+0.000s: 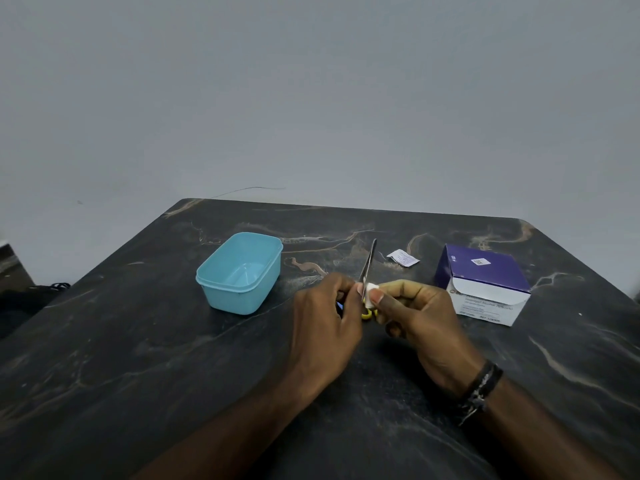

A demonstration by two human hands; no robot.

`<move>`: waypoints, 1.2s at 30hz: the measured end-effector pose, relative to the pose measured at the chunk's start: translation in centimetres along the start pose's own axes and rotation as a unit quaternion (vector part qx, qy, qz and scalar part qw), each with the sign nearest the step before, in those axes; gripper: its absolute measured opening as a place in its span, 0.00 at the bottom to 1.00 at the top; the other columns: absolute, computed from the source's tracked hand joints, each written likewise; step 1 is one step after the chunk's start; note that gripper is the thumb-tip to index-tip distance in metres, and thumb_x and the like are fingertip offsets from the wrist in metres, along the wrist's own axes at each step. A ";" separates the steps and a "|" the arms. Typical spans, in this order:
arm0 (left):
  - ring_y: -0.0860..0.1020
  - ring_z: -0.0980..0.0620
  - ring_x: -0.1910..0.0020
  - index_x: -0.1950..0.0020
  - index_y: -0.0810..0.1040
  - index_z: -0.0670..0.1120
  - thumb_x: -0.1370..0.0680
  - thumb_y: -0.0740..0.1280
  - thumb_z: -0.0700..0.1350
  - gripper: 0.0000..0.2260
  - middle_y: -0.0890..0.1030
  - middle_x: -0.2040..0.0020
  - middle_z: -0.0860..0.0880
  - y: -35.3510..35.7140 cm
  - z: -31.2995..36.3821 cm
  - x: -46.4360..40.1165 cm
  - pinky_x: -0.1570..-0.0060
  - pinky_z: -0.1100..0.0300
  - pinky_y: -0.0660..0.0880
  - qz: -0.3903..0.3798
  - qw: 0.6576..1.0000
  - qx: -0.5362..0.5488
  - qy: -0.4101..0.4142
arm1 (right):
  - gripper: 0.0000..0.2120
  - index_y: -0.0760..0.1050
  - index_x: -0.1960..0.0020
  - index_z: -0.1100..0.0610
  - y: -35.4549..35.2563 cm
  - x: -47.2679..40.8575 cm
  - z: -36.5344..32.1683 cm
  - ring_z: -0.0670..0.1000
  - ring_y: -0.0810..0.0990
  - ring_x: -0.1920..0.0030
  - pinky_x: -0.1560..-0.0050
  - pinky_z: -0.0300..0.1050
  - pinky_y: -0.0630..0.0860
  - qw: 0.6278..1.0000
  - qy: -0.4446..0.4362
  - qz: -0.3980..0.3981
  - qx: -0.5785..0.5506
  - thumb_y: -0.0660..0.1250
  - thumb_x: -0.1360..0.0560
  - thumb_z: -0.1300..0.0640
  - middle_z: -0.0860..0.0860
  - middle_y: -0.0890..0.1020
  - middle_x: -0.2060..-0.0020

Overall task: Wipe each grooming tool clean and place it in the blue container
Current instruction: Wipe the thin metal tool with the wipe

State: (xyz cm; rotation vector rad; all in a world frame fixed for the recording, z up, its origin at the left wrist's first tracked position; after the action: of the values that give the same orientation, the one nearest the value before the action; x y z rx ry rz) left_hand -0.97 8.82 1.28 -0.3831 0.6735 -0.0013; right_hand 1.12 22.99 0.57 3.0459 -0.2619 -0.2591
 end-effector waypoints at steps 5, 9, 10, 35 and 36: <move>0.73 0.58 0.72 0.57 0.81 0.45 0.21 0.67 0.44 0.07 0.77 0.69 0.54 -2.5 0.8 -1.6 0.72 0.64 0.70 0.081 0.993 -0.067 0.061 | 0.10 0.82 0.59 0.60 -0.2 0.0 -0.4 0.46 0.74 0.69 0.72 0.37 0.66 0.999 -0.007 0.022 0.024 0.72 0.32 0.53 0.53 0.83 0.69; 0.78 0.52 0.60 0.57 0.83 0.46 0.24 0.71 0.45 0.05 0.82 0.58 0.50 -7.0 1.7 -4.5 0.61 0.59 0.73 0.140 0.972 -0.176 0.065 | 0.09 0.82 0.58 0.61 -0.5 0.0 -0.5 0.46 0.74 0.69 0.71 0.37 0.67 0.999 -0.002 0.030 0.039 0.73 0.29 0.54 0.51 0.83 0.70; 0.78 0.50 0.54 0.57 0.84 0.46 0.25 0.71 0.47 0.05 0.82 0.54 0.49 -8.3 1.8 -5.5 0.57 0.58 0.71 0.136 0.964 -0.220 0.054 | 0.08 0.82 0.58 0.61 -0.6 0.0 -0.5 0.45 0.74 0.70 0.71 0.36 0.67 0.999 -0.003 0.032 0.041 0.72 0.28 0.56 0.50 0.83 0.70; 0.66 0.39 0.32 0.52 0.79 0.43 0.27 0.69 0.48 0.09 0.81 0.52 0.46 -9.7 -6.4 -9.7 0.36 0.47 0.68 -0.208 0.786 -0.550 -0.194 | 0.05 0.82 0.54 0.63 -2.0 -0.7 -1.0 0.42 0.75 0.72 0.73 0.35 0.68 0.996 -0.021 0.086 0.022 0.69 0.24 0.61 0.53 0.82 0.67; 0.73 0.41 0.39 0.52 0.79 0.41 0.27 0.69 0.46 0.09 0.80 0.57 0.47 -9.8 -6.8 -9.6 0.44 0.50 0.73 -0.209 0.800 -0.524 -0.206 | 0.05 0.83 0.54 0.63 -2.0 -0.7 -1.0 0.42 0.75 0.72 0.72 0.35 0.69 0.996 -0.021 0.085 0.025 0.69 0.24 0.61 0.53 0.83 0.67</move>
State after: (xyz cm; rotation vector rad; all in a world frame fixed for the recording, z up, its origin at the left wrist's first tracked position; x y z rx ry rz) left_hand -11.48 -1.41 5.69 -1.5600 0.0744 0.0360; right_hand 0.99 25.16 1.47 3.0444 -0.5363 -0.3099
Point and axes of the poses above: each hand's wrist, its own x-axis away from the middle knuckle, its own y-axis out of the palm, z = x × y, the point moved 3 cm from there along -x, towards the middle knuckle
